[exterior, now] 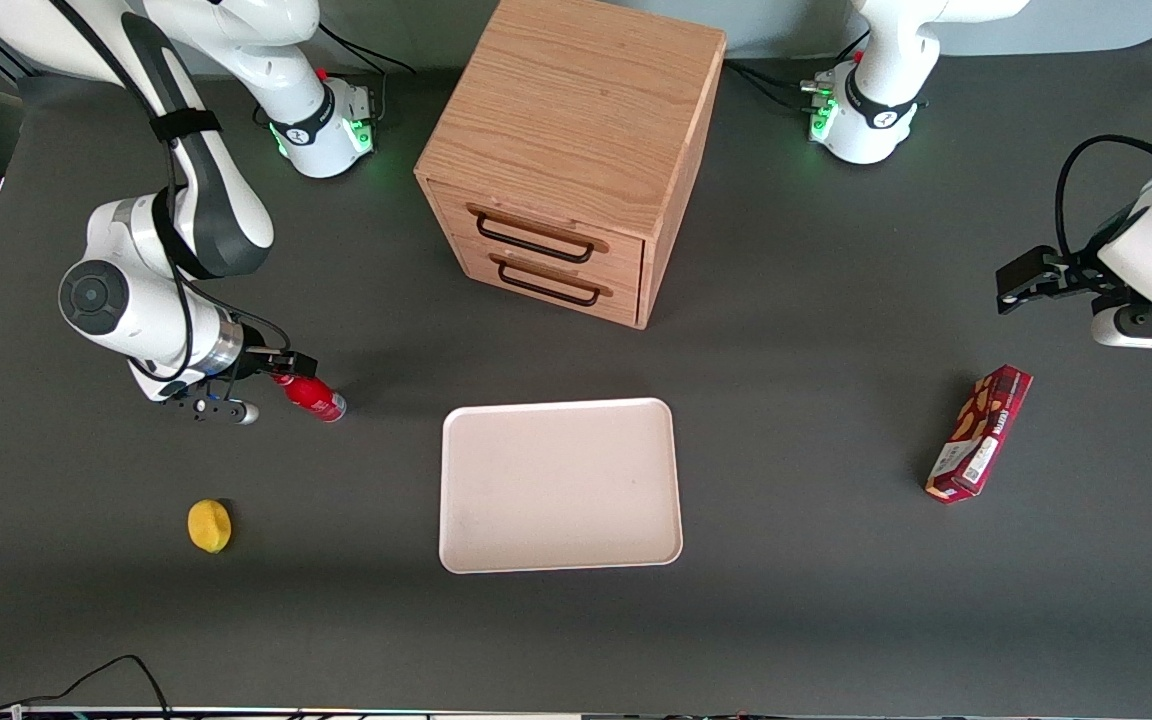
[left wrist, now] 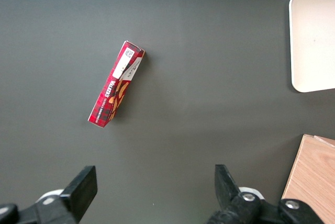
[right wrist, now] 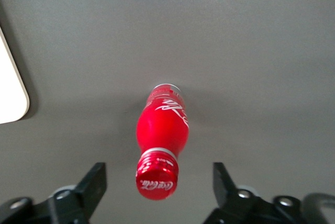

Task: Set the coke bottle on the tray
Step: 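Close the right gripper around the bottle's neck and lift it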

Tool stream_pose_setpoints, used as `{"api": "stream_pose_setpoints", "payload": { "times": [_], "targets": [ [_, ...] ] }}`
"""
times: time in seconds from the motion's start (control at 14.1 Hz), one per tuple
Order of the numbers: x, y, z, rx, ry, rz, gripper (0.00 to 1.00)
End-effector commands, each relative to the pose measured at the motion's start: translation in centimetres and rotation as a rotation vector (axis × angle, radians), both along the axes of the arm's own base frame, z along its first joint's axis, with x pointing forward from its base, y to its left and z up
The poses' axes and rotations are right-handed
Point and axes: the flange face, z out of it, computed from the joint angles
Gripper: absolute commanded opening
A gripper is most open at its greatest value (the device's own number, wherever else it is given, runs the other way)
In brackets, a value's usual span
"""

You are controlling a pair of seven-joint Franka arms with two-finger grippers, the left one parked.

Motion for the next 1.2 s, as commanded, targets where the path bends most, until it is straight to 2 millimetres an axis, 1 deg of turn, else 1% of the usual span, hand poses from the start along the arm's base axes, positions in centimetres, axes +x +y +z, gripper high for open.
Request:
{"api": "stream_pose_setpoints", "payload": {
  "times": [0.0, 0.14, 0.28, 0.35, 0.42, 0.64, 0.78, 0.85, 0.92, 0.99, 1.06, 1.13],
  "targets": [
    [-0.1, -0.2, -0.1, 0.028, -0.011, 0.005, 0.55],
    [-0.1, -0.1, -0.2, 0.028, -0.008, 0.008, 0.29],
    [0.0, 0.0, -0.1, 0.028, -0.008, 0.01, 0.08],
    [0.0, 0.1, 0.1, 0.028, -0.011, 0.012, 0.0],
    [0.0, 0.2, 0.3, 0.028, -0.012, 0.013, 0.0],
    [0.4, 0.5, 1.9, 0.028, -0.035, 0.017, 0.0],
    [1.0, 1.7, 5.4, 0.028, -0.059, 0.023, 0.0],
    [1.7, 2.3, 8.5, 0.03, -0.08, 0.028, 0.0],
    [2.5, 3.6, 12.0, 0.033, -0.103, 0.03, 0.0],
    [3.1, 5.2, 15.2, 0.043, -0.133, 0.044, 0.0],
    [3.8, 6.5, 17.9, 0.056, -0.174, 0.05, 0.0],
    [4.3, 7.9, 20.1, 0.067, -0.214, 0.056, 0.0]
  ]
}}
